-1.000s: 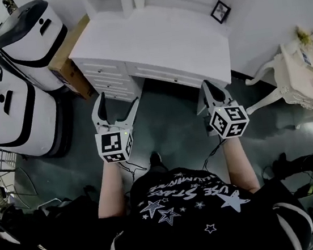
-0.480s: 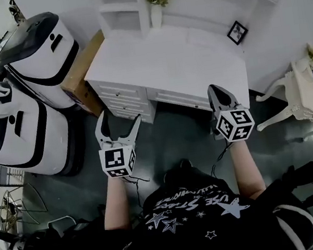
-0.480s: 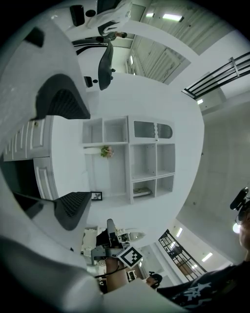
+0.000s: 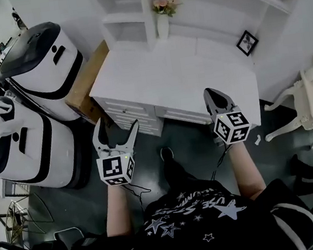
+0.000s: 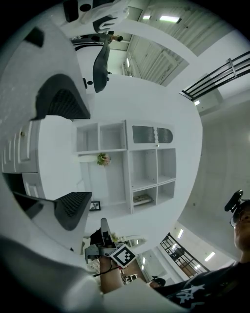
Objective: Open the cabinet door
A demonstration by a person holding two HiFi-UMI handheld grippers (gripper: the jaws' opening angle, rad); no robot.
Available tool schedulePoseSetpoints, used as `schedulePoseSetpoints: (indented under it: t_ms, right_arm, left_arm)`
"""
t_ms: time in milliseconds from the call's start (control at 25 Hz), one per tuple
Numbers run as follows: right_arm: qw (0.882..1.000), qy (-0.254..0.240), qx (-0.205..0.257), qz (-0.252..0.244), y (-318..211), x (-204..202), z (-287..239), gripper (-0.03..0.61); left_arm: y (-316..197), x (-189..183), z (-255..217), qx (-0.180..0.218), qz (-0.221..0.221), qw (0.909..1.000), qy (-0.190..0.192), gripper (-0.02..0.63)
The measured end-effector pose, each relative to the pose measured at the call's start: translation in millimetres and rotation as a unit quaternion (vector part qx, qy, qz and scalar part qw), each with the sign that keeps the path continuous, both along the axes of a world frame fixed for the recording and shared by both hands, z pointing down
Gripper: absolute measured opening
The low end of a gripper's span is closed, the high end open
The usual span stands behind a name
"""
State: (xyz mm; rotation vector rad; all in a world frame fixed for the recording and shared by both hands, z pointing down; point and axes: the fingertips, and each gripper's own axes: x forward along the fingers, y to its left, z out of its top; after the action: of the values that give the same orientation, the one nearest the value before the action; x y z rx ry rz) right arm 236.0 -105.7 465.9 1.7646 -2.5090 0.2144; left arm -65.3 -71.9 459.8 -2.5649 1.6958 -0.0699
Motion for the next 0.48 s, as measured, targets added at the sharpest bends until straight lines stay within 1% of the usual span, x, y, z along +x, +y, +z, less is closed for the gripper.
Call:
schedulePoseSetpoints:
  t_ms: [240, 480]
  right_arm:
    - [1.000, -0.019, 0.013, 0.003, -83.4, -9.5, -5.0, 0.006]
    - [1.000, -0.012, 0.026, -0.006, -167.2, -21.2, -22.8, 0.006]
  left_arm:
    - [-75.1, -5.1, -17.9, 0.018, 0.005, 0.9998, -0.010, 0.462]
    - [-157.1, -10.9, -46.3, 0.045, 0.008, 0.9990, -0.005, 0.462]
